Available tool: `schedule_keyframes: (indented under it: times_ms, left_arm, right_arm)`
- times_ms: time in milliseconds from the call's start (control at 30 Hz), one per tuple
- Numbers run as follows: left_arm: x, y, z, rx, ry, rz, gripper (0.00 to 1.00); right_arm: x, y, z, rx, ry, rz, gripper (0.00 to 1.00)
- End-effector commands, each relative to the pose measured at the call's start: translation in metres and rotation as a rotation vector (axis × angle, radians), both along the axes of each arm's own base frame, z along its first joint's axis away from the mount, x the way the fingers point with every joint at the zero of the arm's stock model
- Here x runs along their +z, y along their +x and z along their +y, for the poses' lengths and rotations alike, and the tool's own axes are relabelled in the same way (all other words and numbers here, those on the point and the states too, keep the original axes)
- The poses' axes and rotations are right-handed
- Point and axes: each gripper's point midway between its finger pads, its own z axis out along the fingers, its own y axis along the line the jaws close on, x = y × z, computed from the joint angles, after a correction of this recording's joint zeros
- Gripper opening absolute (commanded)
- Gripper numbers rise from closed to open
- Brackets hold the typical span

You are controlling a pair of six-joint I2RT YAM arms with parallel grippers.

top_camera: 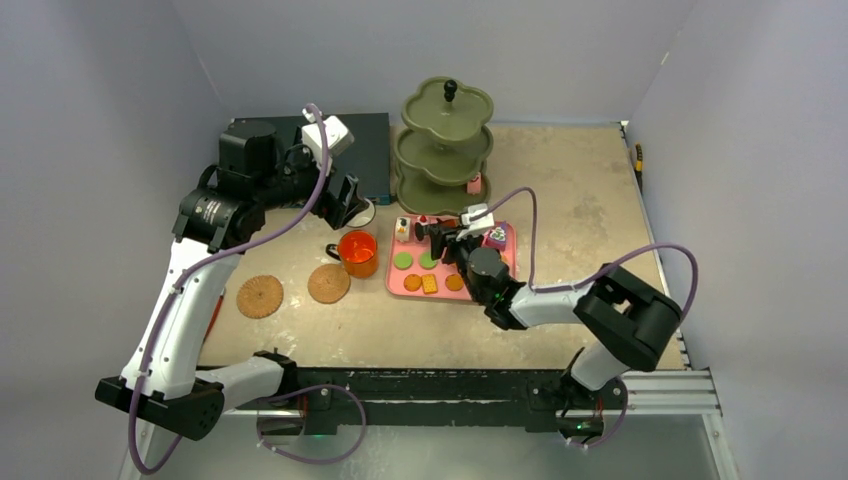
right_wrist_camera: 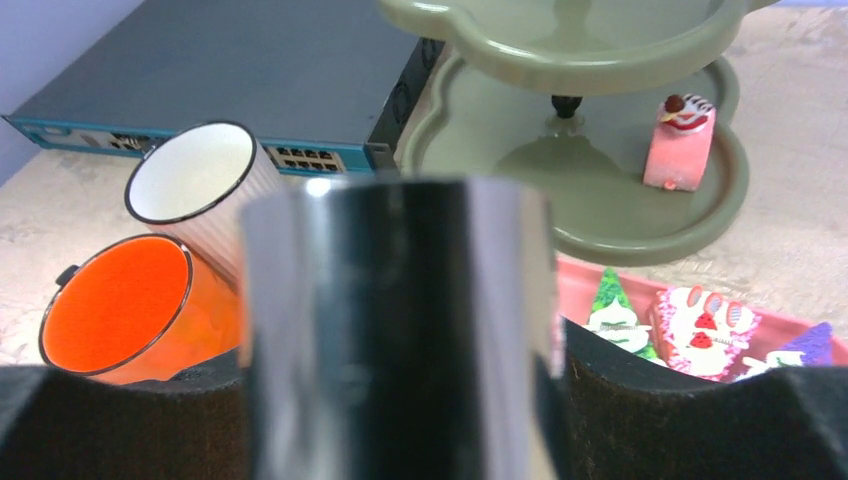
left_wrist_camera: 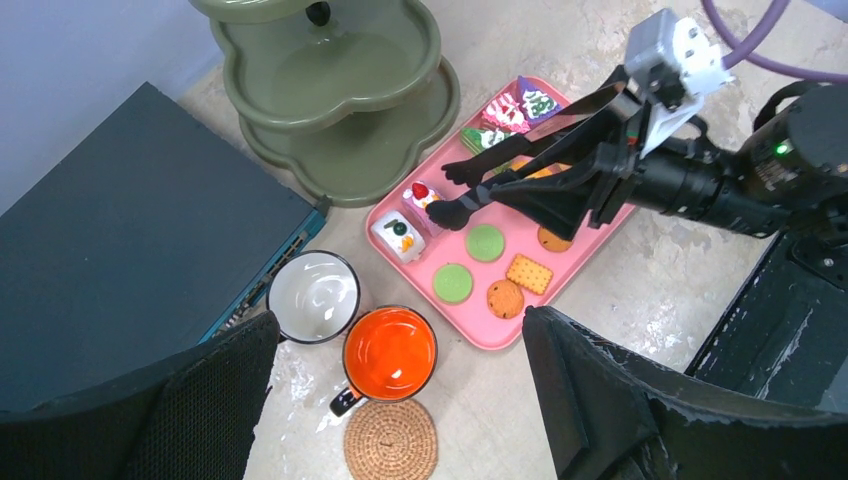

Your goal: Serve the afternoon tea

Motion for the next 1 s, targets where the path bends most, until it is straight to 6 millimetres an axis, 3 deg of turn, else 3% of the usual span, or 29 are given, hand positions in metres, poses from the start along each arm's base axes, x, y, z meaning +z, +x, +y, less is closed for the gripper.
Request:
schedule_keyframes:
  times_ms: [0,333,500,667,800,967]
  left_arm:
    - [0.021,-0.010,0.000,-0.019,-0.017,-0.054,0.92]
    - [0.015,-0.009,0.001,-0.020,-0.003,-0.051,0.92]
    - [0.014,-0.009,0.002,-0.019,0.002,-0.052,0.92]
    - [0.012,-0.008,0.002,-0.019,0.004,-0.049,0.92]
    - [0.014,-0.008,0.000,-0.023,-0.010,-0.044,0.91]
    - [0.014,-0.009,-0.001,-0.026,-0.015,-0.039,0.91]
  right_arm:
    - [0.018,0.010,0.016,-0.036,0.067,-0.031,0.59]
    - [0.003,0.020,0.031,-0.034,0.043,-0.017,0.58]
    - [-0.001,0.020,0.027,-0.050,0.032,-0.021,0.46]
    - [0.014,0.016,0.010,-0.081,0.030,-0.044,0.33]
    - [0.030,0.017,-0.009,-0.107,0.046,-0.073,0.31]
    - [0.039,0.034,-0.041,-0.147,0.058,-0.090,0.30]
